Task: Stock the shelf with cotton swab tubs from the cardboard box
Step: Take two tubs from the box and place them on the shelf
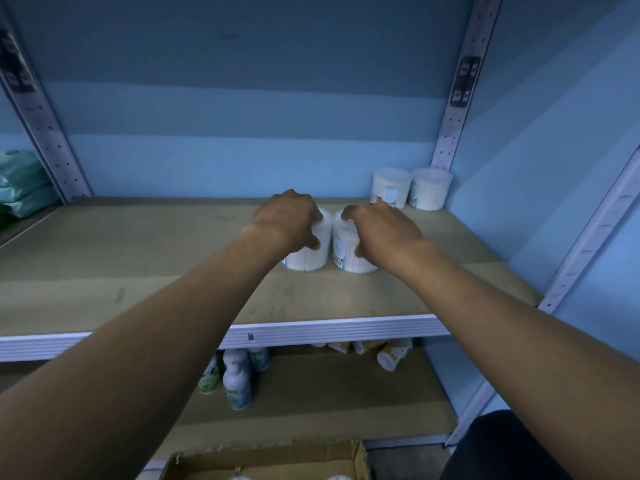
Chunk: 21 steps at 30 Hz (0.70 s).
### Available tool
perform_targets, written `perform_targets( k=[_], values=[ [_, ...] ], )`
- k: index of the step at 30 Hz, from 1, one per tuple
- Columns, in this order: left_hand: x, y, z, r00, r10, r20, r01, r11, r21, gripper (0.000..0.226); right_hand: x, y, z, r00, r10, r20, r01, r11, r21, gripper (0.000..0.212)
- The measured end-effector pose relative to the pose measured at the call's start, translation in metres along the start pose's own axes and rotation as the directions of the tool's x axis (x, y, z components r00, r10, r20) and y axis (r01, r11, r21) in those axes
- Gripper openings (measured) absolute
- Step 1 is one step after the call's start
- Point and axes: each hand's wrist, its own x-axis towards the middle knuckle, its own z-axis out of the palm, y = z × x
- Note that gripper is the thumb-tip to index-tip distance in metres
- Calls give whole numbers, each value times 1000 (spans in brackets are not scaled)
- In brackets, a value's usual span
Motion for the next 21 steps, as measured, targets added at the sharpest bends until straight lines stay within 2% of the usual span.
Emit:
perform_targets(
  k=[10, 18, 21],
  values=[
    [61, -1, 10, 998, -71, -2, 70, 996, -61, 50, 65, 24, 18, 998, 55, 42, -57, 997, 44, 61],
    [107, -5, 20, 997, -66, -50, 62, 996, -60, 50, 108, 42, 39, 998, 14, -59, -11, 998, 61, 44],
    [124, -5, 23, 994, -74, -75, 69, 996, -58, 53, 125, 50, 45, 996, 0, -87, 5, 998, 58, 45]
  ],
)
